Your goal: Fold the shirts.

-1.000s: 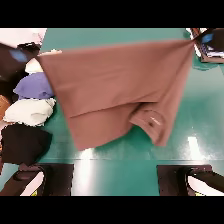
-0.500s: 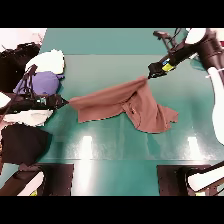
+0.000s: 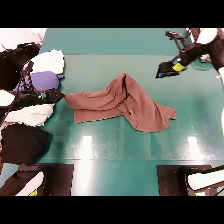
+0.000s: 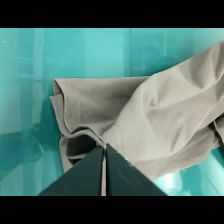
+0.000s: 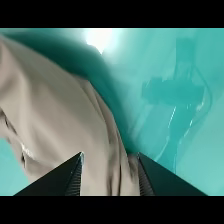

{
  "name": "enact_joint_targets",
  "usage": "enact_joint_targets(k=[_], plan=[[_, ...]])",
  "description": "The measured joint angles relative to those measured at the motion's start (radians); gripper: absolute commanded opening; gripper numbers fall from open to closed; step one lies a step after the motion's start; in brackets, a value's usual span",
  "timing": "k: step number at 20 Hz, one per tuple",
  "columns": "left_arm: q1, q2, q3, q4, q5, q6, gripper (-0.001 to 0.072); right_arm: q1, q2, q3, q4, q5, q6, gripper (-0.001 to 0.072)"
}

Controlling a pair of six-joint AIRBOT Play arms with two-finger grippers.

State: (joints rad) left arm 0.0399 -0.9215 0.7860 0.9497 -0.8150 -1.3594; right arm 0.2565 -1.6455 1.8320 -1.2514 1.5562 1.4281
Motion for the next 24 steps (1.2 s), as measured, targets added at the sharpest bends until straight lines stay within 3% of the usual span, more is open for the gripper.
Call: enact_joint_targets(k=[4,5,6,7,12,15,16,17,24], plan=[[0.000,-0.002,0.003,0.002,-0.009,0.004,0.0023,-0.076,0.192,-0.323,-0.006,-0.018,0.005,0.0388],[0.000,-0.002,0.004,0.002,-0.011,0.004,0.0023,-0.097,0.249,-0.433,-0.005,-0.038,0.011,0.0418],[0.000,-0.002,0.005,0.002,-0.012,0.005,0.0023,-0.122,0.306,-0.544,0.003,-0.056,0.019,0.0560],[0.000,-0.002,0.005,0.002,-0.013,0.005,0.0023,-0.145,0.353,-0.643,0.006,-0.074,0.023,0.0584],[0.000,-0.002,0.005,0.002,-0.014,0.005,0.0023,-0.216,0.517,-1.044,0.091,-0.174,0.035,0.0562],[0.000,-0.002,0.005,0.002,-0.015,0.005,0.0023,-0.226,0.522,-1.157,0.179,-0.281,0.029,0.0349],[0.000,-0.002,0.005,0.001,-0.015,0.005,0.0023,-0.227,0.509,-1.176,0.218,-0.320,0.011,0.0136],[0.000,-0.002,0.005,0.001,-0.015,0.005,0.0023,-0.224,0.495,-1.184,0.251,-0.348,-0.007,0.0033],[0.000,0.045,0.161,0.011,-0.068,0.004,0.0022,-0.239,0.554,-0.972,0.343,-0.457,-0.089,0.0014]])
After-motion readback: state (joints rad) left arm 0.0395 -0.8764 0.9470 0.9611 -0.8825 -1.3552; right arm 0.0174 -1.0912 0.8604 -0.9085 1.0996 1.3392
